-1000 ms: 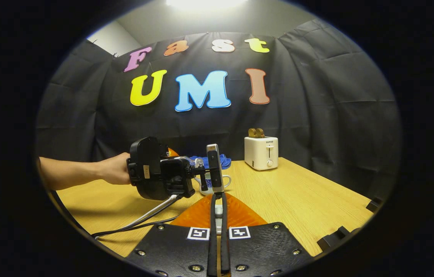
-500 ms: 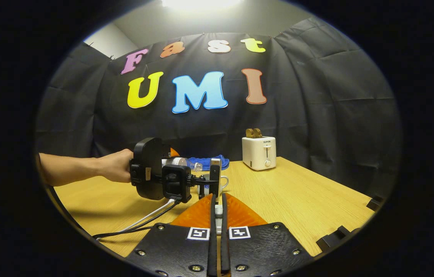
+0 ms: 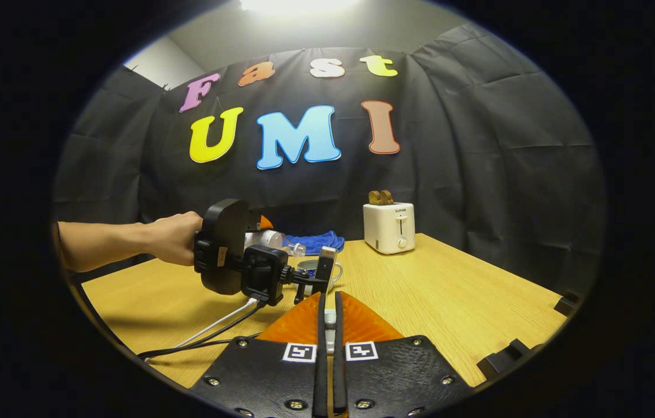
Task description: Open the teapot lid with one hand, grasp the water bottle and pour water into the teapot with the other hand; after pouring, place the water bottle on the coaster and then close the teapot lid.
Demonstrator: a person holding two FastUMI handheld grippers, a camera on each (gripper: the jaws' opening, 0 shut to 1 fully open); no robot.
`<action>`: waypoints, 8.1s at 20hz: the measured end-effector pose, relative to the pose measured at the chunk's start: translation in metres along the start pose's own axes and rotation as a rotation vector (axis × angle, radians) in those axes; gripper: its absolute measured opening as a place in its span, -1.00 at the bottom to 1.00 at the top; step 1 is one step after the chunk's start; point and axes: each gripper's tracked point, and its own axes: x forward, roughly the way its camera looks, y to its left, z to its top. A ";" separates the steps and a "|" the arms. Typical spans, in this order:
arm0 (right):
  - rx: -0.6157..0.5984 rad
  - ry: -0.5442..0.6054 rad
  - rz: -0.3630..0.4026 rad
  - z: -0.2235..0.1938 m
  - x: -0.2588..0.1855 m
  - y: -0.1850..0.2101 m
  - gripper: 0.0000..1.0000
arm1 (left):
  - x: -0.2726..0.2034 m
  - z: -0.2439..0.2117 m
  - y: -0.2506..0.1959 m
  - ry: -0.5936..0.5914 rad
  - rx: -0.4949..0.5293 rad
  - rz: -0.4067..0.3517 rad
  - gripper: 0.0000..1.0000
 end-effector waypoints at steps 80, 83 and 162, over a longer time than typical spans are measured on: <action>-0.048 0.009 0.007 0.012 0.018 0.010 -0.92 | -0.014 -0.024 -0.006 -0.185 -0.617 0.013 0.70; -0.036 0.025 0.017 0.009 0.028 0.011 -0.92 | -0.025 -0.046 -0.007 -0.192 -0.825 0.005 0.72; -0.137 0.051 0.005 0.009 0.238 0.040 -0.92 | -0.123 -0.118 -0.047 -0.197 -1.861 0.016 1.00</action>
